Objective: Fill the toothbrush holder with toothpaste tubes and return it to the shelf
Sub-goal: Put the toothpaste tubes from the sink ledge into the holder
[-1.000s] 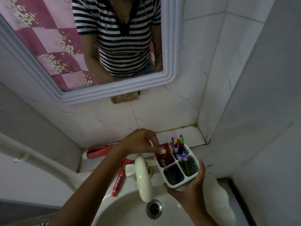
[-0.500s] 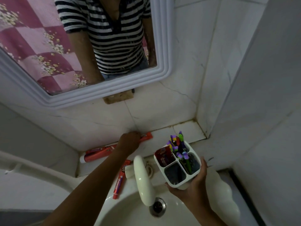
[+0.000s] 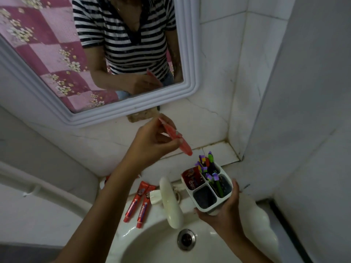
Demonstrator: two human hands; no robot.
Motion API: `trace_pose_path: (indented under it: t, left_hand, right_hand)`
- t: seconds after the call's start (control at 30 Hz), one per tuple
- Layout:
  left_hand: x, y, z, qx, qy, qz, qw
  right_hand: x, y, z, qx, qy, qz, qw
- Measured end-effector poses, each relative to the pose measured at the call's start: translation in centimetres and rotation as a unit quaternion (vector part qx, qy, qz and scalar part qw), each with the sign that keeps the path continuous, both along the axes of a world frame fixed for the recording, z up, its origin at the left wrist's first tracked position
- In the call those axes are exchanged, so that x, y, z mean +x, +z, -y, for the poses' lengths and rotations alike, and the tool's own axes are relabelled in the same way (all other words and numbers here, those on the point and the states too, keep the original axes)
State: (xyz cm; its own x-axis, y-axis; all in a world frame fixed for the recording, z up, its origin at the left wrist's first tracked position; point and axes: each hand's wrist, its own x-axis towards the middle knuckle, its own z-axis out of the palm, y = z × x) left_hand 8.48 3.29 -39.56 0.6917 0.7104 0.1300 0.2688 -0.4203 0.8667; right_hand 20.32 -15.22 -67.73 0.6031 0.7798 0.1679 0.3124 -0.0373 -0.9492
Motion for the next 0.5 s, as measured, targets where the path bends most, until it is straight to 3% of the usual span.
trace_pose_path:
  t: [0.17,0.3,0.4,0.5]
  left_hand:
    - [0.8,-0.9,1.6,0.075,-0.076,-0.176,0.978]
    - [1.5,-3.6,2.0,0.200,-0.075,-0.311,0.926]
    - [2.0,-5.1,2.2,0.275,-0.079,-0.336,0.897]
    - [2.3,-5.6,1.8,0.320,-0.087,-0.314,0.889]
  right_hand:
    - [-0.8,0.2,0.1,0.003,-0.012,0.004,1.000]
    - [-0.9,0.8,0.3,0.000,-0.007,0.013,1.000]
    - [-1.0,1.3,0.5,-0.002,-0.003,0.015,1.000]
    - [-0.8,1.5,0.9,0.001,-0.012,0.030,0.999]
